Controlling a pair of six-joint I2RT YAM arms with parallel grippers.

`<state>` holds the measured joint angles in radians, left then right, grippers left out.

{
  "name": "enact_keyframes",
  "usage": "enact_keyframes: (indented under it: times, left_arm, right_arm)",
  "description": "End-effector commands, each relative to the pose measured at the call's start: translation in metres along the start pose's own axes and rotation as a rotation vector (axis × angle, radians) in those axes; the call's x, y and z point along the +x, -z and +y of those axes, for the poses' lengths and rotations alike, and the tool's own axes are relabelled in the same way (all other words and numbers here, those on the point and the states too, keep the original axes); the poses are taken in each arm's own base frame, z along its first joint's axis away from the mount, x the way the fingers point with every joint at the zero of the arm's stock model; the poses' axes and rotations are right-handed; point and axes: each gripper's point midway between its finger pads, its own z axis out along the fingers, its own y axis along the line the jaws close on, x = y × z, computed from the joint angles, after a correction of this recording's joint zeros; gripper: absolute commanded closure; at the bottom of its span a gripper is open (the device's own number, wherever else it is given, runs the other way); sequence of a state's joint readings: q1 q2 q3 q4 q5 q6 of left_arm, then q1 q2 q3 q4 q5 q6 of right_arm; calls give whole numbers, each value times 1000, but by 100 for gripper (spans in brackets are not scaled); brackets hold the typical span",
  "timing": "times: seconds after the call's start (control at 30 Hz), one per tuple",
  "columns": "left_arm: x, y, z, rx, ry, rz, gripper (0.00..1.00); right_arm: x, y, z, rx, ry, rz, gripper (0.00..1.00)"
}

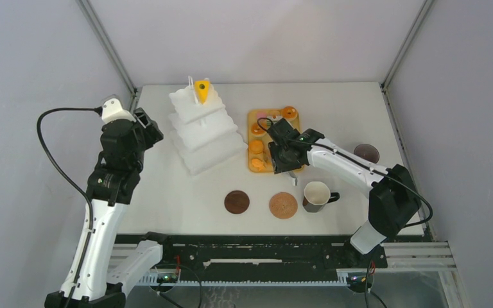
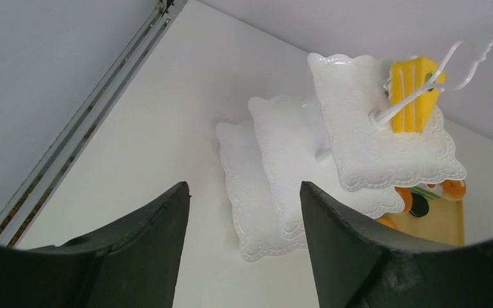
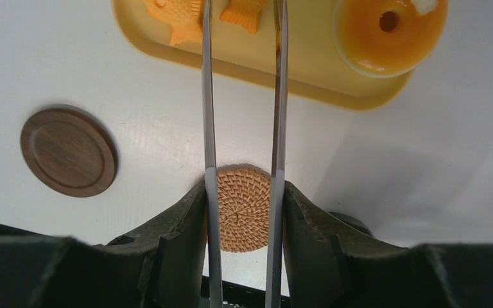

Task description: Serve the afternoon tea

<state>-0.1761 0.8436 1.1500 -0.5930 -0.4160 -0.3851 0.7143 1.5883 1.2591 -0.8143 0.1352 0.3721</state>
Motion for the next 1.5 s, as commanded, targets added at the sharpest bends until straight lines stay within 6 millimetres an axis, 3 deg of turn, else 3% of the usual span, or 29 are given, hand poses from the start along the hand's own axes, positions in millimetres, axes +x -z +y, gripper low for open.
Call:
enact_keyframes:
  times: [0.0,0.3,0.5,0.83,1.07,1.3,1.47]
  left_arm:
    - [3,-2,5,-12,-11,-7,31]
    - [4,-2,6,-15,-12,-9,31]
    - [2,-1,6,-15,-15,-13,31]
    - [-9,3,15,-55,-37,-41,31]
    - [-24,5,36,-129,-20,-58,31]
    - [-30,7,37,-130,0,-69,31]
    - [-30,7,38,-134,5,-63,31]
  right_arm:
    - [-8,1,-13,62,-7,-24,52]
    - [-9,-2,0,10,11,-26,52]
    - [-14,9,-4,18,0,-62,77]
    - [-45,70,-5,-40,-39,-224,86]
    - [-70,121,14,-133,-21,-337,89]
    - [-91,155,24,-166,-3,-425,90]
    - [-102,190,43,-230,26,-498,91]
